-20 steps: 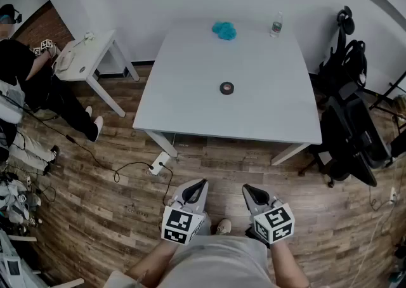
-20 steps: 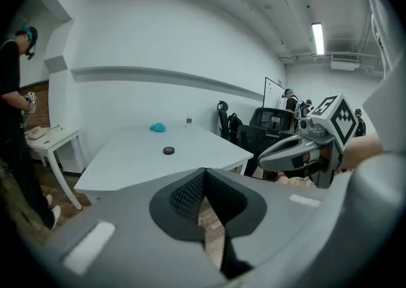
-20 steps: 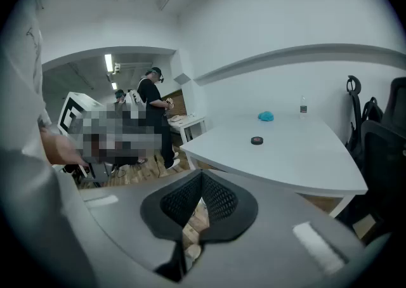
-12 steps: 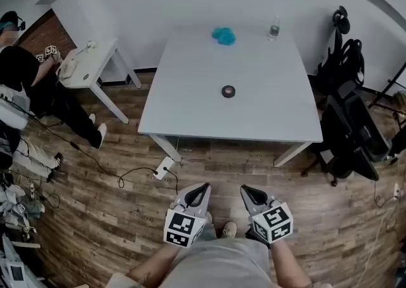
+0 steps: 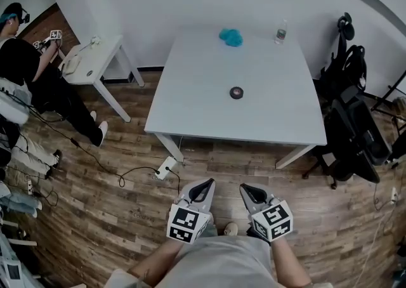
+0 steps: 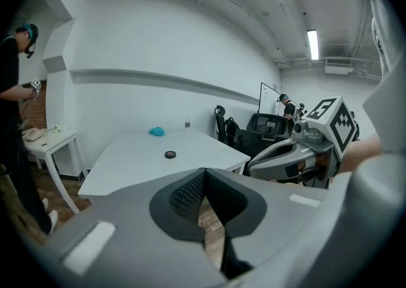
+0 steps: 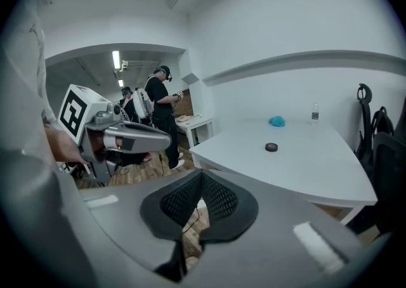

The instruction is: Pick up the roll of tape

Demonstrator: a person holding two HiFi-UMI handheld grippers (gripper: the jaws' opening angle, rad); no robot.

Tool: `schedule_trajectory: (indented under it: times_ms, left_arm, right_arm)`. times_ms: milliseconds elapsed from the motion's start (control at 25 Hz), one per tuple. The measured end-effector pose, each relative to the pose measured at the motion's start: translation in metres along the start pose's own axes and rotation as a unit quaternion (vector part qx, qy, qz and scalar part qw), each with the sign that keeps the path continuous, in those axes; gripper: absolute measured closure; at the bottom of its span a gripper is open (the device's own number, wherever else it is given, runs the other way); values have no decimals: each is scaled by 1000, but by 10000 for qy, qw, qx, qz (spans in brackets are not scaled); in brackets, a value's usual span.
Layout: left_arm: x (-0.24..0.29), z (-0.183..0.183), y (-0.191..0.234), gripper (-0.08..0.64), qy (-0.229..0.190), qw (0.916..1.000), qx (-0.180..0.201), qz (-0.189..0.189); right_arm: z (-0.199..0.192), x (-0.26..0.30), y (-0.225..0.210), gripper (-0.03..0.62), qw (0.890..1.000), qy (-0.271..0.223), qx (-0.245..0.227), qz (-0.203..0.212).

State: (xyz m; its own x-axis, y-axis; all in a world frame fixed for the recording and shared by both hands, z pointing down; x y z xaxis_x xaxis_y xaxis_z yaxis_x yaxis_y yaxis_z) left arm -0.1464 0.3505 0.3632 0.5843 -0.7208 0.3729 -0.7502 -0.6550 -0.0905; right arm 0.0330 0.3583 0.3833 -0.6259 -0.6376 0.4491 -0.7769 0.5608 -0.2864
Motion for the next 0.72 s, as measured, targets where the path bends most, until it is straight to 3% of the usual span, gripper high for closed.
schedule_trajectory:
  times_ms: [720]
  left_arm:
    - [-12, -12, 51, 545, -97, 9997, 57, -236]
  right_arm:
    - [13, 36, 27, 586, 9989, -152, 98, -422]
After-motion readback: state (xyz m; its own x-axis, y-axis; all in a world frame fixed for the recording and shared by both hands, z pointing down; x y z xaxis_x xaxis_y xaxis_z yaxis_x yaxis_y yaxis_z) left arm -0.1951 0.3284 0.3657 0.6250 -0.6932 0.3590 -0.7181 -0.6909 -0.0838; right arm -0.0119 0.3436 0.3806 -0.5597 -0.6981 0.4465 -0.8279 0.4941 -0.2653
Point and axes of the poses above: the fingertips, and each gripper's own axes: x forward along the fingers, y to its left, z out of its top, the point moved 8 cm from there along -x, backward along the fingers, and after that the axes turned 10 degrees about x, right-handed, at the moved point
